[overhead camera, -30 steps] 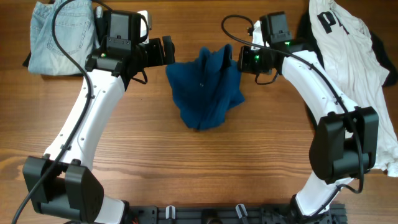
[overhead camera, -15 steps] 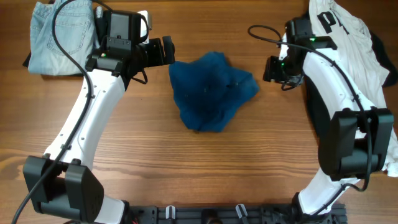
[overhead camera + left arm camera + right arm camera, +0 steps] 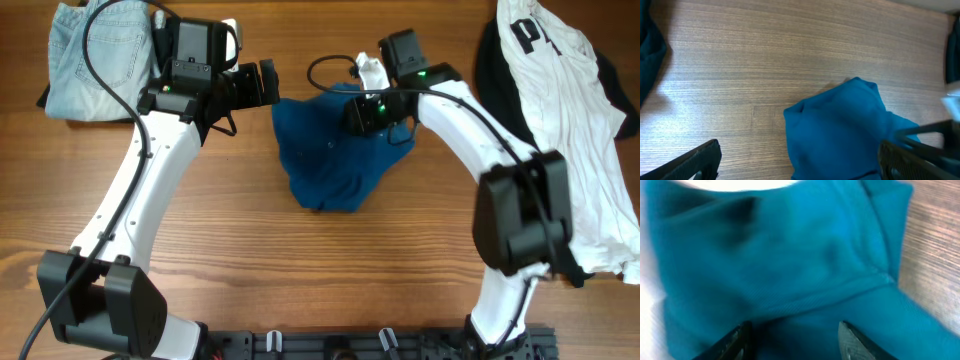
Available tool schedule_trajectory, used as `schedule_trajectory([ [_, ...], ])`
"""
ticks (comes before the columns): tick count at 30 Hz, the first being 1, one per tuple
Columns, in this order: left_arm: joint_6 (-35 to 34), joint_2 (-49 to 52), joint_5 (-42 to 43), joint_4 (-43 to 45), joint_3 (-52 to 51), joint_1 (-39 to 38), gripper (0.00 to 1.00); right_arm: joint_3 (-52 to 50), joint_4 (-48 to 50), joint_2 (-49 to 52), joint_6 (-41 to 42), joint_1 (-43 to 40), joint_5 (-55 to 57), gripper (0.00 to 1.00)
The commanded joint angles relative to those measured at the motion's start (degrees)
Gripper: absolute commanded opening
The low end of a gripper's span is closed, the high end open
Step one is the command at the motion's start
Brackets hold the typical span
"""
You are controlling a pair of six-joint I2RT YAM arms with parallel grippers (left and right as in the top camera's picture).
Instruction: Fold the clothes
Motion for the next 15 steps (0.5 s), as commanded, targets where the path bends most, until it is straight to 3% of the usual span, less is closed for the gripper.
schedule_trajectory([
  [1, -0.76, 0.63, -0.72, -0.37, -0.11, 0.15, 1.0, 0.85, 3.3, 7.54, 2.97, -1.55, 3.63, 0.56],
  [6, -0.76, 2.16, -0.39, -2.01, -0.15, 0.04, 1.0, 1.7, 5.14, 10.25, 4.61, -6.73, -0.7, 0.56],
  [11, -0.57, 5.25, 2.03, -2.8, -0.15, -0.66, 1.0, 9.16, 0.13, 3.98, 4.44, -11.28, -10.78, 0.71],
  [15, 6.86, 6.82, 8.94, -2.69, -0.15, -2.1, 1.0, 11.47, -2.12, -4.68, 4.48, -15.13, -10.25, 0.85],
])
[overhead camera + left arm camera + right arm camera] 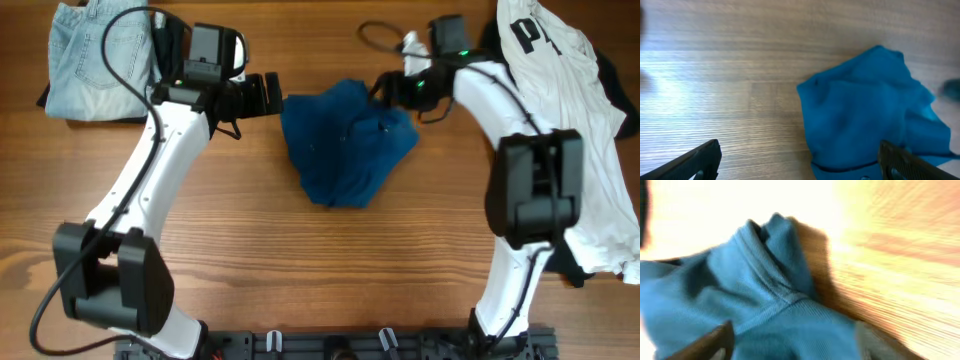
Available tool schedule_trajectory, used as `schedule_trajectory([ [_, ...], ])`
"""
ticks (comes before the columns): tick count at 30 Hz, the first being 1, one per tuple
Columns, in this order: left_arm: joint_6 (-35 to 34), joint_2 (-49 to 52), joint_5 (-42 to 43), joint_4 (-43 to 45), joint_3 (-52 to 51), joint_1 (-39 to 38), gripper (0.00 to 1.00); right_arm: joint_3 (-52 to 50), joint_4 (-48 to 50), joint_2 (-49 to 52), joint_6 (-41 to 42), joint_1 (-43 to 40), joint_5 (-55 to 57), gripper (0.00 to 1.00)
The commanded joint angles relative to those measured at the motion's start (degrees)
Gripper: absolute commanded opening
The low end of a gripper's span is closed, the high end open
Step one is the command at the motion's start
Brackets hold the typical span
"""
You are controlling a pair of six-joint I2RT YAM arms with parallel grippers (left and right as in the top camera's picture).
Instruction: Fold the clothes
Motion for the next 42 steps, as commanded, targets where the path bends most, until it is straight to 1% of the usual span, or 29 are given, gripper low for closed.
schedule_trajectory([
  [1, 7.54, 1.62, 8.52, 0.24, -0.15, -2.19, 1.0, 3.41, -0.76, -11.37, 0.39, -3.41, -1.49, 0.85],
  [4, 13.42, 2.64, 12.74, 0.61, -0.15, -5.9, 1.0, 3.41, -2.16, -15.58, 2.93, -7.02, 2.62, 0.86],
  [8, 18.12, 6.29, 12.68, 1.33, -0.15, -13.03, 1.0, 3.23, -6.78, -15.74, 2.51, -9.77, 2.91, 0.89],
  [11, 20.65, 7.8, 12.48, 1.27, -0.15, -16.33, 1.0, 2.71, -8.11, -15.74, 2.47, -9.99, 4.81, 0.9],
  [12, 20.96, 8.28, 12.22, 0.61, -0.15, -17.49, 1.0, 2.64, -8.44, -15.74, 2.27, -9.99, 4.83, 0.9],
  [14, 24.37, 9.55, 11.63, -2.84, -0.15, -18.71, 1.0, 2.64, -8.41, -15.74, 2.29, -9.99, 4.81, 0.9],
  [16, 26.38, 11.21, 11.3, -6.1, -0.15, -18.86, 1.0, 2.64, -8.15, -15.74, 2.29, -9.99, 5.03, 0.91],
  [18, 26.58, 13.49, 8.28, -8.0, -0.15, -18.69, 1.0, 2.64, -7.85, -15.74, 2.32, -9.99, 5.42, 0.91],
  [20, 26.27, 15.91, 4.37, -8.72, -0.15, -18.56, 1.0, 2.64, -7.87, -15.74, 2.29, -9.99, 5.46, 0.91],
  [22, 23.76, 17.55, -0.7, -8.81, -0.15, -18.4, 1.0, 2.64, -7.93, -15.74, 2.25, -9.99, 6.1, 0.91],
  [23, 21.4, 18.53, -6.27, -9.03, -0.15, -18.21, 1.0, 2.64, -7.96, -15.74, 2.27, -9.97, 6.58, 0.91],
  [24, 20.24, 18.95, -9.94, -9.33, -0.15, -18.05, 1.0, 2.64, -7.93, -15.74, 2.27, -9.99, 6.82, 0.91],
  [30, 20.06, 19.39, -35.78, -9.86, -0.15, -15.58, 1.0, 2.64, -7.76, -15.74, 2.27, -9.99, 7.69, 0.93],
  [34, 20.76, 19.26, -54.29, -6.82, -0.04, -13.79, 1.0, 2.64, -7.63, -15.74, 2.29, -9.99, 8.33, 0.94],
  [35, 20.76, 18.93, -56.87, -6.32, 0.28, -13.81, 1.0, 2.64, -7.63, -15.74, 2.29, -9.99, 8.48, 0.94],
  [37, 20.74, 17.29, -57.44, -6.88, 1.77, -14.38, 1.0, 2.64, -7.63, -15.74, 2.29, -9.99, 8.48, 0.95],
  [39, 20.79, 14.03, -53.68, -7.89, 3.96, -15.89, 1.0, 2.64, -7.52, -15.74, 2.32, -9.99, 8.46, 0.95],
  [40, 21.35, 11.96, -48.85, -7.89, 4.92, -16.81, 1.0, 2.64, -7.52, -15.74, 2.29, -9.99, 8.48, 0.95],
  [41, 23.12, 10.1, -42.03, -7.8, 5.6, -17.53, 1.0, 2.64, -7.54, -15.74, 2.27, -9.99, 8.59, 0.95],
  [42, 25.64, 8.0, -31.52, -6.88, 5.92, -18.29, 1.0, 2.64, -7.52, -15.74, 2.27, -9.99, 8.68, 0.95],
])
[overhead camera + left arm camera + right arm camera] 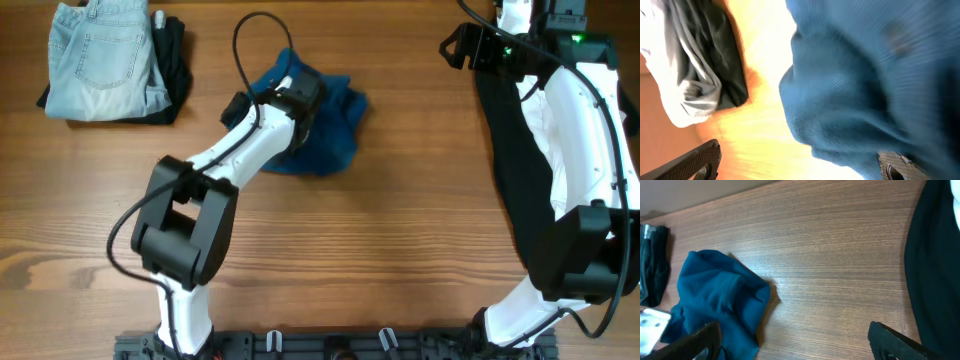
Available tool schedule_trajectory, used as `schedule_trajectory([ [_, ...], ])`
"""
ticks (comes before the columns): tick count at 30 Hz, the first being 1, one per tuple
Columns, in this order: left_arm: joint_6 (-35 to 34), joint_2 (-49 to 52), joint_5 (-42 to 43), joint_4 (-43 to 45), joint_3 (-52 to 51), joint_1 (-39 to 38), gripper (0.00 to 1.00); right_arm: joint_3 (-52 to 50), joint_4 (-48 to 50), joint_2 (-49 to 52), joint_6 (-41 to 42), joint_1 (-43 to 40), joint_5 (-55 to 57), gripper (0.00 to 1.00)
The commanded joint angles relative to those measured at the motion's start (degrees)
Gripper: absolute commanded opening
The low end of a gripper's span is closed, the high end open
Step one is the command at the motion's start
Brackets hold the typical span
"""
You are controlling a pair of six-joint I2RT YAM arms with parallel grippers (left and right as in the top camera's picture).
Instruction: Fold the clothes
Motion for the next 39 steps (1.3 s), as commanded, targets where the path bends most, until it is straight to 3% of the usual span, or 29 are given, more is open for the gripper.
schedule_trajectory([
  [1, 5.9, -9.46, 26.4, 2.27, 3.65, -3.28, 1.0, -0.37, 0.35, 0.85, 0.39, 0.13, 0.98, 0.95],
  [3, 8.28, -10.21, 40.98, 6.32, 3.63, -4.02, 1.0, -0.37, 0.55, 0.85, 0.42, 0.13, 0.98, 0.95],
  [7, 8.28, -3.93, 42.34, 12.92, 3.63, -4.11, 1.0, -0.37, 0.7, 0.85, 0.52, -0.42, 0.98, 0.96],
  [12, 8.28, 0.98, 42.36, 14.75, 3.63, -5.99, 0.99, -0.37, 0.07, 0.85, 0.46, -0.83, 0.96, 0.96],
  [22, 8.04, 9.86, 34.67, 16.13, 3.63, -9.29, 0.99, -0.37, -0.42, 0.85, 0.87, -0.83, 0.94, 0.97],
  [29, 4.81, 10.34, 16.94, 16.39, 3.63, -9.31, 0.99, -0.37, -0.76, 0.85, 0.79, -0.83, 0.98, 0.98],
  [33, 4.83, 10.36, 14.99, 15.26, 3.63, -9.35, 0.98, -0.37, -0.76, 0.85, 0.79, -0.83, 0.98, 0.99],
  [39, 4.83, 14.78, 19.37, 14.47, 3.3, -8.9, 0.68, -0.37, -1.22, 0.85, -0.15, -0.83, 0.96, 0.99],
])
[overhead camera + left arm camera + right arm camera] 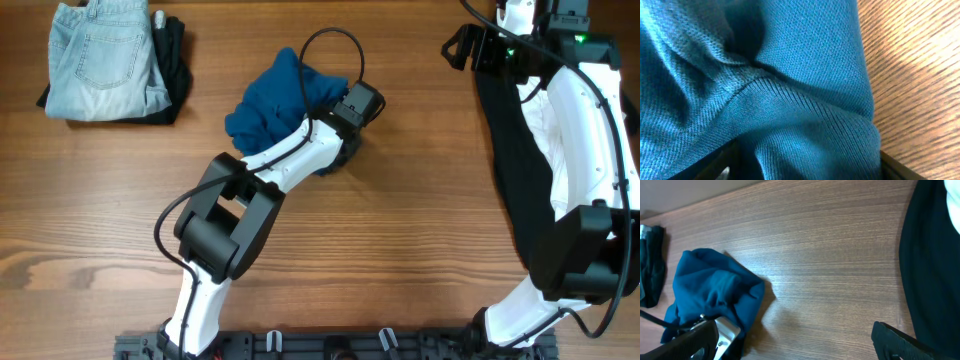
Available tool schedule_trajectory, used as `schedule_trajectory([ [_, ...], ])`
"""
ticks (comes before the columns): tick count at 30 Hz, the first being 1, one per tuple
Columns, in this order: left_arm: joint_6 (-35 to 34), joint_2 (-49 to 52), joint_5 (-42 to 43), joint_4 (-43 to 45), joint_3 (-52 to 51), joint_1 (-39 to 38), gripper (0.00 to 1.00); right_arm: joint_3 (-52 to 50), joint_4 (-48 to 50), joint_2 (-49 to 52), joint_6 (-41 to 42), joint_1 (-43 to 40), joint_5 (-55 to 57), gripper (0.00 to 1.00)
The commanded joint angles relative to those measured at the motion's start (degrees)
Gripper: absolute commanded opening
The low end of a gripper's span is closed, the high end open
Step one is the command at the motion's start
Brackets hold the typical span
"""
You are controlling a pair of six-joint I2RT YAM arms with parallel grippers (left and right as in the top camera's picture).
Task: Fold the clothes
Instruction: 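Carry the folded shirt with the left gripper to the denim pile top-left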
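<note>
The blue garment (278, 98) lies bunched in a heap at the back middle of the table, also seen by the right wrist (715, 287). My left gripper (332, 118) is pushed into its right side. In the left wrist view, ribbed blue cloth (805, 100) fills the frame and bulges between the spread fingers (727, 162) of the left gripper (807, 165). My right gripper (457, 48) hangs open and empty at the back right, its fingers (892, 339) wide apart over bare wood.
Folded light jeans (100, 50) rest on a dark garment (172, 60) at the back left. A white and black pile of clothes (560, 140) runs down the right side, seen as black cloth (935, 255) by the right wrist. Bare table (400, 250) lies in front.
My left gripper was on the blue garment's left top part and is now at its right side. The garment sits further left and more bunched. The right arm has not moved.
First both grippers were at the blue garment mid-table, the right one with cloth between its fingers. Then they flanked it, open. Later the right arm stood over the right-hand pile and the left gripper was in the garment, which now lies heaped further left.
</note>
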Motion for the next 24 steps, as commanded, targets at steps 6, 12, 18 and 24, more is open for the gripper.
schedule_trajectory([
  [6, -7.63, 7.41, -2.43, -0.66, -0.76, 3.15, 0.04, -0.37, -0.48, 0.85, -0.61, -0.24, 1.9, 0.98],
  [12, -5.68, -3.63, -6.75, -1.29, 1.66, 6.84, 0.04, -0.37, -0.33, 0.85, -0.5, -0.24, 1.88, 0.97],
  [18, 4.83, -16.72, -17.62, 5.86, 4.79, 11.67, 0.04, -0.37, 0.68, 0.85, -0.46, -0.24, 1.86, 0.97],
  [24, 18.01, -20.7, -17.44, 15.15, 4.79, 19.69, 0.04, -0.37, 0.7, 0.85, -0.46, -0.22, 1.86, 0.98],
])
